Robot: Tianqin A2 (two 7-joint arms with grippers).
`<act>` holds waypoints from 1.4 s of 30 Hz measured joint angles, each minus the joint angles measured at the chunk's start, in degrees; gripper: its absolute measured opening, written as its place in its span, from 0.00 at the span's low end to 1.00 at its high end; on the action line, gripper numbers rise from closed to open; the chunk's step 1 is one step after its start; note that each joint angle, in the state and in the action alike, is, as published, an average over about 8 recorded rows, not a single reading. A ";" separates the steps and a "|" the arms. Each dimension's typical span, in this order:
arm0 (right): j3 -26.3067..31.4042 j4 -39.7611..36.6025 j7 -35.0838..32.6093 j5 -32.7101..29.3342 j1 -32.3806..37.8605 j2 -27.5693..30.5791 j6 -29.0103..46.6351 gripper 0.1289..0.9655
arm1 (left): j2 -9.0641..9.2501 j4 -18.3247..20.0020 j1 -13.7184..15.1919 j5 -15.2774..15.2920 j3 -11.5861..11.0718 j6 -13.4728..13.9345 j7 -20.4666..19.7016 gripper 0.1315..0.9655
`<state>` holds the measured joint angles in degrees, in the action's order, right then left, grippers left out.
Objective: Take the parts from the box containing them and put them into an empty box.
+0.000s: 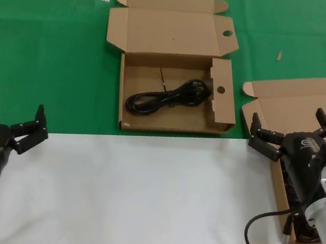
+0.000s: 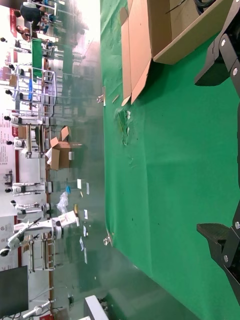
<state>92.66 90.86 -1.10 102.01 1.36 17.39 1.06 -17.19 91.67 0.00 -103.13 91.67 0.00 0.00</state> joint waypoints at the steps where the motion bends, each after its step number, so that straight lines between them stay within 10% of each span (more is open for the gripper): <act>1: 0.00 0.00 0.00 0.00 0.00 0.00 0.00 1.00 | 0.00 0.00 0.00 0.00 0.00 0.00 0.00 1.00; 42: 0.00 0.00 0.00 0.00 0.00 0.00 0.00 1.00 | 0.00 0.00 0.00 0.00 0.00 0.00 0.00 1.00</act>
<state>92.66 90.86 -1.10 102.01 1.36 17.39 1.06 -17.19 91.67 0.00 -103.13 91.67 0.00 0.00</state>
